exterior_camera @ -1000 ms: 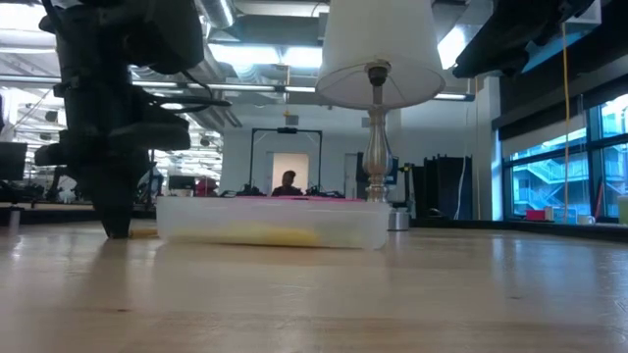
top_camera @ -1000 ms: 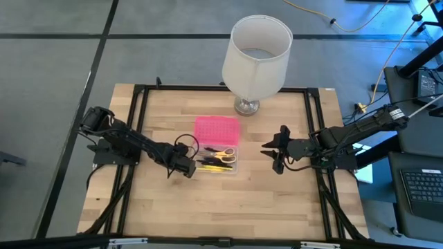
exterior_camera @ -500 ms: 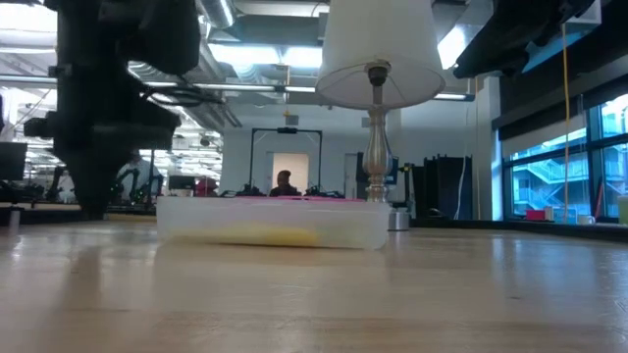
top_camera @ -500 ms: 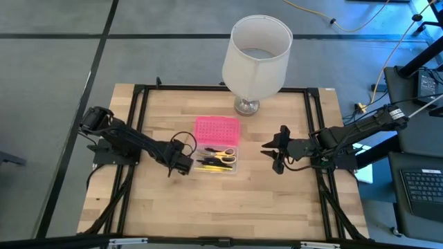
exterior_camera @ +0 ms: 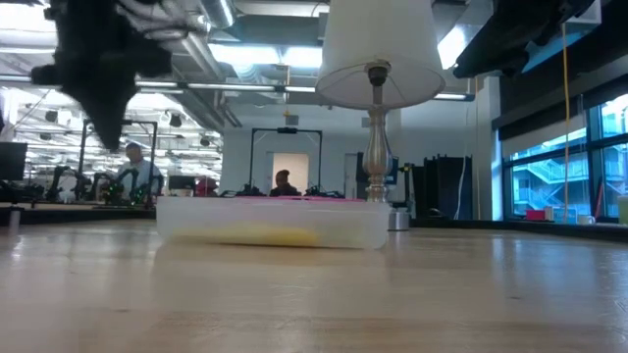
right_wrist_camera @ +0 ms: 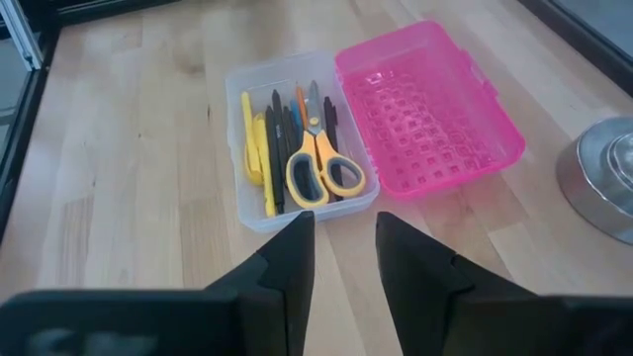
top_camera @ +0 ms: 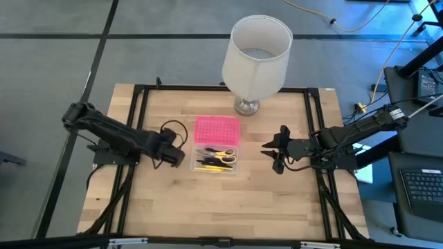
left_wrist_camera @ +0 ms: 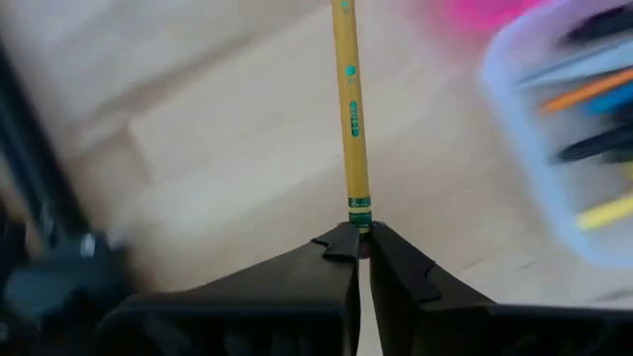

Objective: Pick & place school supplies into a supply box
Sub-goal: Put the yellow pencil into the supply box

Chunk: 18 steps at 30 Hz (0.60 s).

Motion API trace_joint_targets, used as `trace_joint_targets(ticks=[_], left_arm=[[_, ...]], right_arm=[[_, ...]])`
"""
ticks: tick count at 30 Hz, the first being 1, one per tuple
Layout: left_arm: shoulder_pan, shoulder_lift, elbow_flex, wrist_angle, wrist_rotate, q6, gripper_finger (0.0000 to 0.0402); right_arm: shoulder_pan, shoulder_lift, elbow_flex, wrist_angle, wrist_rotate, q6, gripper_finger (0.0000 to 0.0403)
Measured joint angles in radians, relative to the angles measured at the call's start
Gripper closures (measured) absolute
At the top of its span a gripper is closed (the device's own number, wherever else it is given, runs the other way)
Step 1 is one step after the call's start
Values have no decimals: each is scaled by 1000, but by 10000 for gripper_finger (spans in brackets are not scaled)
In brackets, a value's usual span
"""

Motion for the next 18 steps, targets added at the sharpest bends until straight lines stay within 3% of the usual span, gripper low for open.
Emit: trace_joint_targets(ticks=[3, 6, 11, 18], left_arm=[[0, -46, 30, 41, -55, 144, 398], [6, -65, 61, 153, -62, 408, 398], [46, -38, 87, 397, 73, 807, 398], [145, 82, 88, 455, 246, 979, 398]], right_arm=[[0, 0, 0, 1, 0, 0, 289], [0, 0, 0, 1, 1, 0, 289], [0, 0, 0, 2, 1, 4, 289], [0, 0, 0, 33, 1, 11, 289]])
